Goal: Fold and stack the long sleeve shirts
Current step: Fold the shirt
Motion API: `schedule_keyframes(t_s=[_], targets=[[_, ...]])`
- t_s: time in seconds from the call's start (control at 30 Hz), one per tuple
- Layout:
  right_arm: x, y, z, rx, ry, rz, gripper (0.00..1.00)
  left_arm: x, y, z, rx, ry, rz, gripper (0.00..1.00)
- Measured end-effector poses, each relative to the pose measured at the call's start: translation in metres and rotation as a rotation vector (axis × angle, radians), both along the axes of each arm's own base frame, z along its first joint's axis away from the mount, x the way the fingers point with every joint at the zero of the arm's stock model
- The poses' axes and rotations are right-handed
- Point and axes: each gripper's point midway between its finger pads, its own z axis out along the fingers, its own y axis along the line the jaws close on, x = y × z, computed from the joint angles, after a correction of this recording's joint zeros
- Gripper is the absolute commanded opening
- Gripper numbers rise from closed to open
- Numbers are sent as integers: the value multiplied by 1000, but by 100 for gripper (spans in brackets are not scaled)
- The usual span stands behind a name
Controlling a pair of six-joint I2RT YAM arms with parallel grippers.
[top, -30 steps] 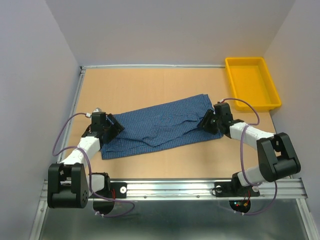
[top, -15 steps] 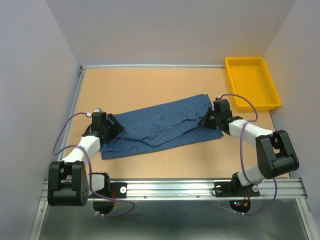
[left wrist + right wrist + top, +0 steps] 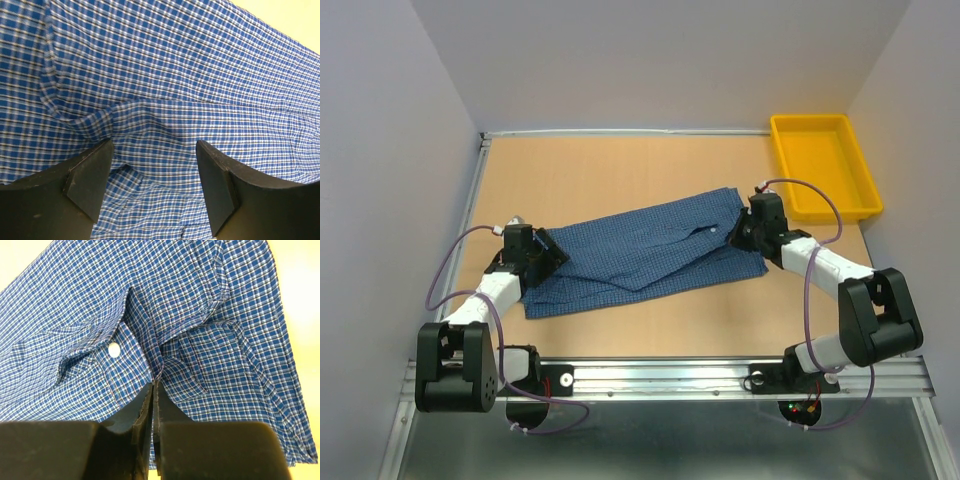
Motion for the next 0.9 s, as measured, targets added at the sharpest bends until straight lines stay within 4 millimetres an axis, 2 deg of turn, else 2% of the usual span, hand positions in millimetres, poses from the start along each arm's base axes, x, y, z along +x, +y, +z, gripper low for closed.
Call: schedule_keyframes(t_s=[0.1, 0.17, 0.2, 0.23, 0.3, 0.33, 0.47, 0.53, 0.6, 0.7, 0.77, 0.8, 0.83, 0.9], targets=[[3, -5, 2, -33, -7, -4, 9, 0, 0, 0, 0, 0, 0, 79], [7, -6, 6, -50, -19, -2, 15, 0, 0, 0, 2, 0, -2, 79], [10, -7, 8, -57, -24, 2, 21, 0, 0, 0, 2, 0, -2, 79], [14, -6, 12, -65, -32, 5, 36, 0, 0, 0, 2, 0, -3, 79], [18, -7, 16, -78, -42, 14, 51, -1, 0, 0, 3, 2, -3, 79], [19, -7, 18, -82, -45, 15, 54, -1, 0, -1, 4, 3, -4, 79], [16, -6, 24, -89, -43, 37, 62, -7, 1, 1, 13, 16, -14, 82], [11, -5, 30, -80, -45, 52, 63, -7, 1, 10, 17, 1, -20, 82], [7, 2, 42, -49, -58, 81, 63, -1, 0, 32, 19, -55, -30, 83], [6, 27, 68, 47, -95, 160, 63, 13, -4, 64, 9, -148, -50, 83], [1, 54, 80, 96, -113, 231, 62, 21, -6, 78, 0, -189, -60, 81], [-6, 72, 82, 112, -116, 279, 61, 23, -8, 79, -6, -195, -66, 81], [-21, 106, 84, 138, -115, 382, 60, 24, -10, 76, -14, -186, -73, 81], [-45, 153, 81, 178, -104, 523, 58, 24, -13, 67, -26, -158, -83, 79]])
